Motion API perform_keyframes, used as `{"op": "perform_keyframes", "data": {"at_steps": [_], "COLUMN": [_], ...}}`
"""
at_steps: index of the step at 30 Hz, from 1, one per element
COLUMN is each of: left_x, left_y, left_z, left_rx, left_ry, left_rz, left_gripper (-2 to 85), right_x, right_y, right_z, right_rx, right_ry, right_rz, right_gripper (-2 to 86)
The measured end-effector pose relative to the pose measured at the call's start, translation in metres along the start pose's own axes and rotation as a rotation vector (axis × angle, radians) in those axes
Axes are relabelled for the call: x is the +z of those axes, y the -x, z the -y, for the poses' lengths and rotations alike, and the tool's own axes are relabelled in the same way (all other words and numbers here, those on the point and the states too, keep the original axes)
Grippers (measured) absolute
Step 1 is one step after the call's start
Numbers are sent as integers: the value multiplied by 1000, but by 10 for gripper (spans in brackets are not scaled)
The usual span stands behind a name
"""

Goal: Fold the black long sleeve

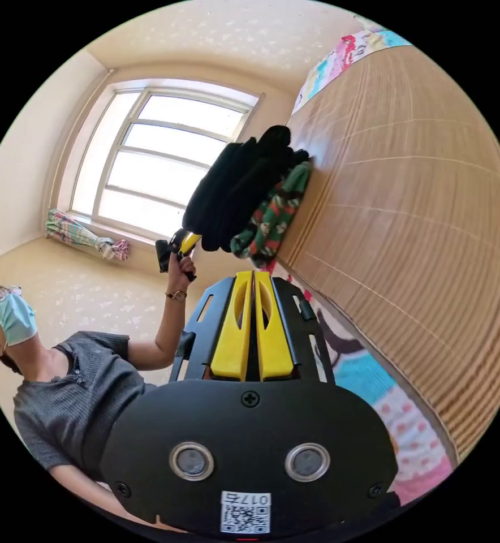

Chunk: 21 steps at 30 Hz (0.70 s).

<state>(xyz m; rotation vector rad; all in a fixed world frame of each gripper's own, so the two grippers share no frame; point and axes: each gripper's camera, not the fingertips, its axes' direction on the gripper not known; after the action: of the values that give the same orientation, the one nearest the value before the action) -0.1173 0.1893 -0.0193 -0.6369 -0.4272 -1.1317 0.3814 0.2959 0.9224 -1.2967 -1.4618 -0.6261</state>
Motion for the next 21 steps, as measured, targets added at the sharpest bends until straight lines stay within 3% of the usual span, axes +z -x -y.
{"op": "perform_keyframes", "data": {"at_steps": [2, 6, 9, 14, 21], "left_x": [-7, 23, 85, 228, 284], "left_y": [-17, -54, -90, -166, -223], "left_z": [-33, -61, -74, -131, -167], "left_rx": [23, 88, 153, 280, 383], "left_ry": [-92, -72, 70, 514, 662], "left_rz": [-38, -65, -147, -248, -222], "left_gripper": [111, 77, 23, -9, -10], "right_x": [-48, -143, -187, -229, -291], "right_y": [-4, 11, 29, 36, 47], "right_z": [-30, -98, -139, -186, -216], "right_rx": [42, 140, 216, 420, 544], "right_ry": [-102, -358, -530, -737, -884], "right_rz": [-55, -285, -486, -672, -808], "right_gripper": [6, 5, 5, 7, 33]}}
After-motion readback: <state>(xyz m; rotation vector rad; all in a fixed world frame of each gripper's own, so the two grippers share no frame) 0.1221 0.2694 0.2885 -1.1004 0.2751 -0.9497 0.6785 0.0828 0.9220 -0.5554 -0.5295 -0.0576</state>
